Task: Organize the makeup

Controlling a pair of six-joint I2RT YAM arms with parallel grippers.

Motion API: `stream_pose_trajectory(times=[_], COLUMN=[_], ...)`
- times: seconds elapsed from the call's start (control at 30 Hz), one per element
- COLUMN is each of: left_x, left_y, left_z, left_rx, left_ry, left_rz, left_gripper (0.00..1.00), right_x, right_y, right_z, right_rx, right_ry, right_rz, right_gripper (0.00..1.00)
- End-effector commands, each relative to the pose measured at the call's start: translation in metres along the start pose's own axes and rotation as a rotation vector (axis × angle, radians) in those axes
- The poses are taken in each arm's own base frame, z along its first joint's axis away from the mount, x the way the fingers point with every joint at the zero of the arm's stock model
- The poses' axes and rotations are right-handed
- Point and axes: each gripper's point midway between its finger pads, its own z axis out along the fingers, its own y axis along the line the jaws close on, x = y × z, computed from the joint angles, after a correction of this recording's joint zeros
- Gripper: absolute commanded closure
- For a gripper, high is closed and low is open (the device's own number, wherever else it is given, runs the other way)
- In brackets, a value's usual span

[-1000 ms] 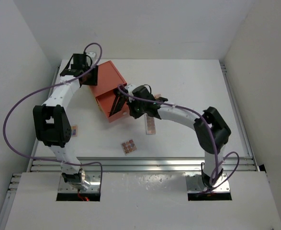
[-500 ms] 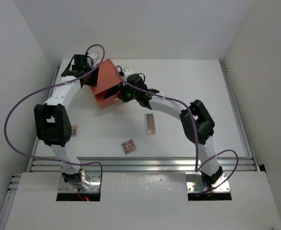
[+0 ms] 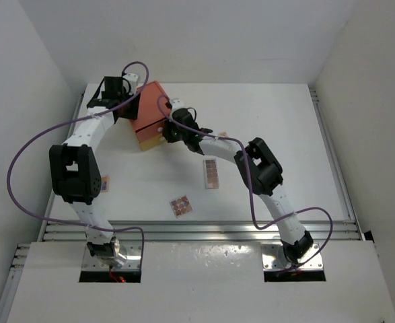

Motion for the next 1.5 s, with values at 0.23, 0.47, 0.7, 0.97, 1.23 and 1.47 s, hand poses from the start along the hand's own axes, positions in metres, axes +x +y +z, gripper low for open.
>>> stream_pose_trajectory(times=[0.23,0.47,0.7,0.97,1.23,1.47], left_x=[0.032,0.034,0.037,0.033,0.035,0.034], left_y=[-0.023,-0.023,-0.023,-0.023,-0.025,-0.025], left_z=[0.014,0.014,0.016,0.016,0.015,0.017], left_rx=[0.095,0.096,0.097,0.096,0.106,0.106], left_ry=[0.103,0.113,0.122,0.113,0.120,0.120], left_rz=[-0.018,-0.018,-0.019,-0.018,-0.019,-0.019], left_gripper=[0.52,0.52,0.52,0.52,0.52,0.52], right_x=[-0.024,-0.049,-0.050,-0.006,-0.002,-0.003], right_y=[0.000,0.007,0.006,-0.001,0.001,0.001], right_z=[-0.002,0.007,0.003,-0.004,0.013,0.025], right_rx=[0.024,0.031,0.040,0.041,0.029,0.038], right_ry=[-0.114,-0.168,-0.174,-0.067,-0.054,-0.058], right_rz=[0.099,0.102,0.116,0.081,0.000,-0.009], right_gripper=[0.77,0.78,0.77,0.52,0.48,0.51])
